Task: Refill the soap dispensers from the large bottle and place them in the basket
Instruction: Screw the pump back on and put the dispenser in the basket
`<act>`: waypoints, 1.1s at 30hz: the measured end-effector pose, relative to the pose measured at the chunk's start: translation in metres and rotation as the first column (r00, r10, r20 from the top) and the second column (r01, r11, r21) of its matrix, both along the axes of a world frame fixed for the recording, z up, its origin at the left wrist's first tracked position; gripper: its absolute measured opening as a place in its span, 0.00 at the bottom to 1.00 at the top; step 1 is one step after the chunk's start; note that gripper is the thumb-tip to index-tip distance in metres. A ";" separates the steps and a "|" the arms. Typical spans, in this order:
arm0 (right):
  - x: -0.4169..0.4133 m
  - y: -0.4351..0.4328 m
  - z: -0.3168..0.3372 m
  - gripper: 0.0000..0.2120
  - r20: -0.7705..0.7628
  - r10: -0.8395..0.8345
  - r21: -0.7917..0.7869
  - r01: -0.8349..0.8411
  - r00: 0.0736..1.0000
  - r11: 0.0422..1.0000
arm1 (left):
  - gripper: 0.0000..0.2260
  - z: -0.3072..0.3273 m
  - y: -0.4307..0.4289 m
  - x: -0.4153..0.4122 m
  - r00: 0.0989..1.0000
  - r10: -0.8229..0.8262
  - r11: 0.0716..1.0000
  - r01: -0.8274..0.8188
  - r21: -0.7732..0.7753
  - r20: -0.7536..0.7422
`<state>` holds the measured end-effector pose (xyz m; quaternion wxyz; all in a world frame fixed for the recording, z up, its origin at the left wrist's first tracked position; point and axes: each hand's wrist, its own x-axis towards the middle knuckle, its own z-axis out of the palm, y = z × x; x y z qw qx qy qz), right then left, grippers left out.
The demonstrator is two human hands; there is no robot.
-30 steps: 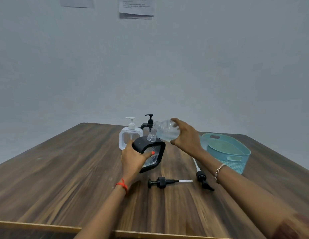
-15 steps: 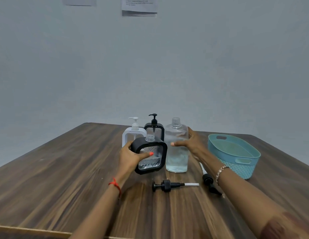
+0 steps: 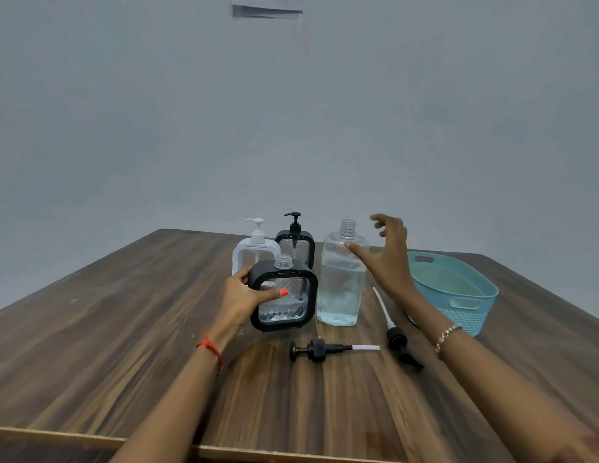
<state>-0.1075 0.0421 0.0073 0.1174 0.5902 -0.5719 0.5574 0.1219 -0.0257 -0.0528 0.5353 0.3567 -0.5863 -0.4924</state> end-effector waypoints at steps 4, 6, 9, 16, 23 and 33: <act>0.024 0.023 -0.009 0.03 -0.302 0.326 0.271 -0.247 0.896 0.930 | 0.26 0.002 0.001 0.000 1.000 -0.017 1.000 0.017 0.001 -0.009; 0.036 0.026 -0.018 0.09 -0.337 0.493 0.672 -0.162 0.802 0.723 | 0.26 0.004 0.002 0.000 1.000 -0.022 1.000 0.022 0.001 -0.012; 0.045 0.021 -0.043 0.17 -0.375 0.571 0.861 0.047 0.731 0.506 | 0.26 0.005 0.004 0.000 1.000 -0.025 1.000 0.025 0.002 -0.014; 0.040 0.026 -0.016 0.18 -0.266 0.590 0.830 -0.131 0.762 0.542 | 0.26 0.008 0.010 0.002 0.999 -0.033 0.999 0.033 0.006 -0.012; 0.035 0.027 0.071 0.07 0.388 0.549 0.062 -0.615 0.741 0.786 | 0.23 0.016 0.018 -0.003 0.997 -0.077 0.997 0.077 -0.002 -0.012; 0.066 0.011 0.085 0.07 0.435 0.576 -0.096 -0.600 0.693 0.794 | 0.22 0.027 0.030 -0.015 0.994 -0.109 0.992 0.108 -0.059 -0.008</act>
